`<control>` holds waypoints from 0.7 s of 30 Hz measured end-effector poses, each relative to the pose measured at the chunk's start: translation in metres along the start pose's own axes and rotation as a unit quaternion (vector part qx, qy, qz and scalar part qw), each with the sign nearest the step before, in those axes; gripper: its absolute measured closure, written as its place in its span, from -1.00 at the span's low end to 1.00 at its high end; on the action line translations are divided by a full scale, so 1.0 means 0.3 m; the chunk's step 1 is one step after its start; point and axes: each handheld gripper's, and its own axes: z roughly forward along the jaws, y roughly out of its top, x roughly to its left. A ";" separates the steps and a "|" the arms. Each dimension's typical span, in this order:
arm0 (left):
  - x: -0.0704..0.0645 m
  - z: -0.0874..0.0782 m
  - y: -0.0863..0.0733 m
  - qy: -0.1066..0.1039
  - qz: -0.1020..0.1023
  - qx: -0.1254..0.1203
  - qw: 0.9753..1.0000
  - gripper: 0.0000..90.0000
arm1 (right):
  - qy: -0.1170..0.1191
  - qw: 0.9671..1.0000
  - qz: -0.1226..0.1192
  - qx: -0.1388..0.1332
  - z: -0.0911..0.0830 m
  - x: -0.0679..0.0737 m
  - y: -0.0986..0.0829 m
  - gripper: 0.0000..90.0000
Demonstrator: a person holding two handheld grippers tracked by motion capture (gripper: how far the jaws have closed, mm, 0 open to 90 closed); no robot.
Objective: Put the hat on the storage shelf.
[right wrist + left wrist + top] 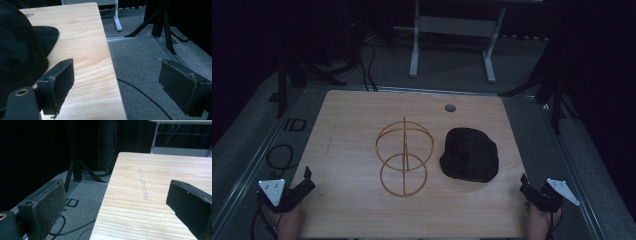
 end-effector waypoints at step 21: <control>0.002 0.005 0.002 -0.003 0.000 0.003 1.000 -0.92 | 0.033 0.999 -0.020 0.000 -0.035 0.061 0.083 -0.71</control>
